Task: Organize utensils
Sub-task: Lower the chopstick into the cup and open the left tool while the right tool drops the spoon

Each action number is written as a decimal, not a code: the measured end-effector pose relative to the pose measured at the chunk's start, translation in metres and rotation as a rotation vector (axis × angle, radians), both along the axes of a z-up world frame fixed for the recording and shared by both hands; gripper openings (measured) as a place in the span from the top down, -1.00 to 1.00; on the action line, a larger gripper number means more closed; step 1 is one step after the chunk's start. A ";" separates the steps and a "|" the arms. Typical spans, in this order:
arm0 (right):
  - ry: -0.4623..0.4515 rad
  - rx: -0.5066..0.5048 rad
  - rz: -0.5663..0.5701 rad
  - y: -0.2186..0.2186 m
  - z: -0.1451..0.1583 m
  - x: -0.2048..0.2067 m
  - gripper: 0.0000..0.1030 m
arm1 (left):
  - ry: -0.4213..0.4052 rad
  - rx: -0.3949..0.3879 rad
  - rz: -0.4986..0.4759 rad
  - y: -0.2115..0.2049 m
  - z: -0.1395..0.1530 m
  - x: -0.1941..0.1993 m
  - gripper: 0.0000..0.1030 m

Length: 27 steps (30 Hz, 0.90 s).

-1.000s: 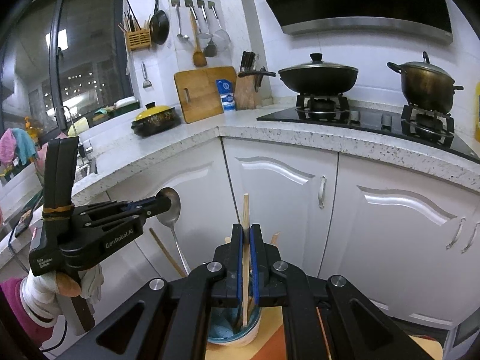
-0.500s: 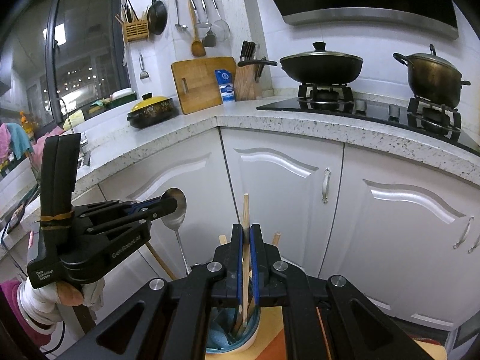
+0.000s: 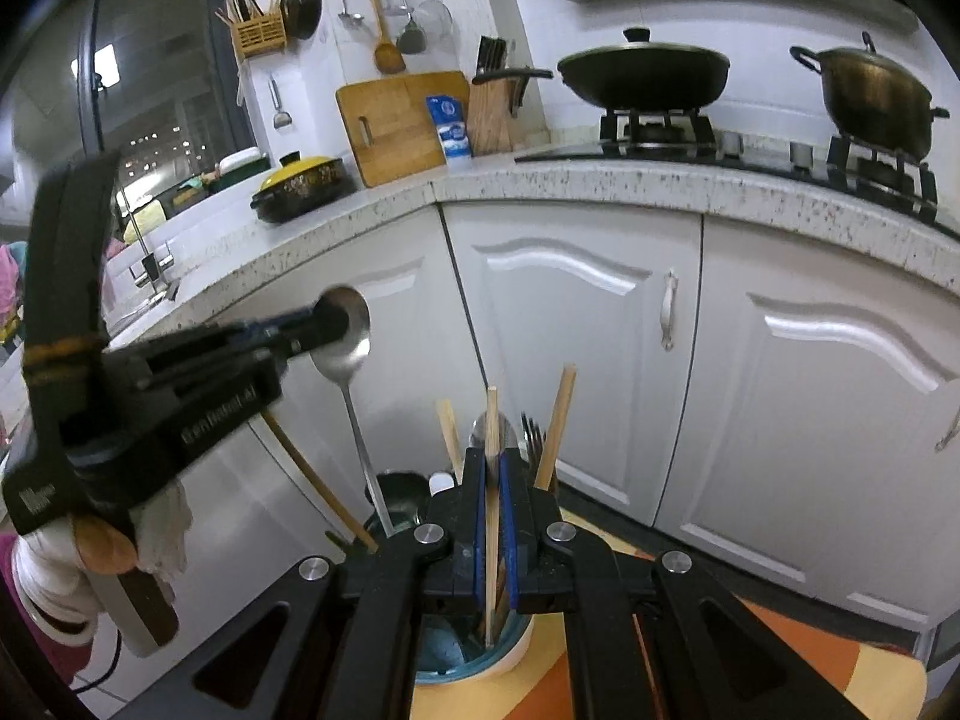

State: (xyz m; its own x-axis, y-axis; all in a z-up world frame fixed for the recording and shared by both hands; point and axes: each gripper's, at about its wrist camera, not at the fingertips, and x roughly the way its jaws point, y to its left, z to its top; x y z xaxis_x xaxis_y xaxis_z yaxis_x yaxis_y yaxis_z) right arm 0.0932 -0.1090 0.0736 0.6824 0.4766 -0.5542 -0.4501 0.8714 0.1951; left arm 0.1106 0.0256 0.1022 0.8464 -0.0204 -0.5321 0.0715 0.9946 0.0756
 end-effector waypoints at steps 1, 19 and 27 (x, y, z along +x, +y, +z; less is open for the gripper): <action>0.006 0.001 0.001 0.000 -0.002 0.000 0.91 | 0.000 0.007 0.001 -0.001 0.000 0.000 0.99; 0.113 0.049 -0.013 -0.012 -0.026 0.004 0.86 | 0.087 0.025 -0.063 -0.033 -0.039 -0.006 0.97; 0.131 0.064 -0.025 -0.021 -0.033 -0.008 0.47 | 0.175 -0.088 -0.039 -0.023 -0.044 -0.009 0.84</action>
